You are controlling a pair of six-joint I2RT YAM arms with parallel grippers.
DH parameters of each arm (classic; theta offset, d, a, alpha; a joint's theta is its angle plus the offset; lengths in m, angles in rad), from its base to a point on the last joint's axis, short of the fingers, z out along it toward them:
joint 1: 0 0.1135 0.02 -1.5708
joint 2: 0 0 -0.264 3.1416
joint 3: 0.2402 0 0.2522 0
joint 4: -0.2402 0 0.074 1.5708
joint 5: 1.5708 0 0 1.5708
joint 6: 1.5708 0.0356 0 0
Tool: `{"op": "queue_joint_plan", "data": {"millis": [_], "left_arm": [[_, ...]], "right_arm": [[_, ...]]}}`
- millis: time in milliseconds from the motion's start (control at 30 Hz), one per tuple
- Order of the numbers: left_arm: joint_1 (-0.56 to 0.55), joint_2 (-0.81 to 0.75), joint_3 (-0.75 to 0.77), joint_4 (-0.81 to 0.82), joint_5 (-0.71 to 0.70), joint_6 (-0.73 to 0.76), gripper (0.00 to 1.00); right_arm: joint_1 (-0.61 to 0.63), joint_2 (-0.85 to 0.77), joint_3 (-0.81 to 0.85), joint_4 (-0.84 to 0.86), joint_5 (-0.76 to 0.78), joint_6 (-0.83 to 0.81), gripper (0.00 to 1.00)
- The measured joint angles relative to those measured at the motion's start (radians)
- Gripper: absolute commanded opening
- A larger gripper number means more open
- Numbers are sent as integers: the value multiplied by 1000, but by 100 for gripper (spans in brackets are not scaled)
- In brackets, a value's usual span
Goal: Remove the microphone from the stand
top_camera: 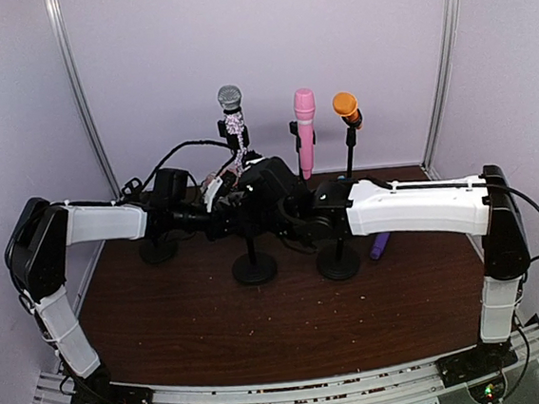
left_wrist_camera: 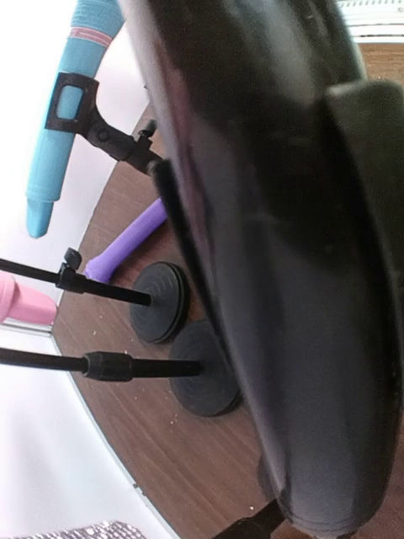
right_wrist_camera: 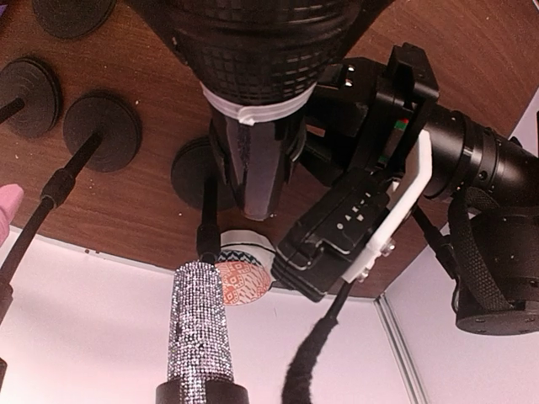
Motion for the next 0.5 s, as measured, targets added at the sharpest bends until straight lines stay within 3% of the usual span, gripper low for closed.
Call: {"op": "queue_joint_plan", "data": {"millis": [500], "left_arm": [[-8,-7,0,-22,-23,3,0]], "right_arm": [[3,-36,-61,37,-8,7,19]]}}
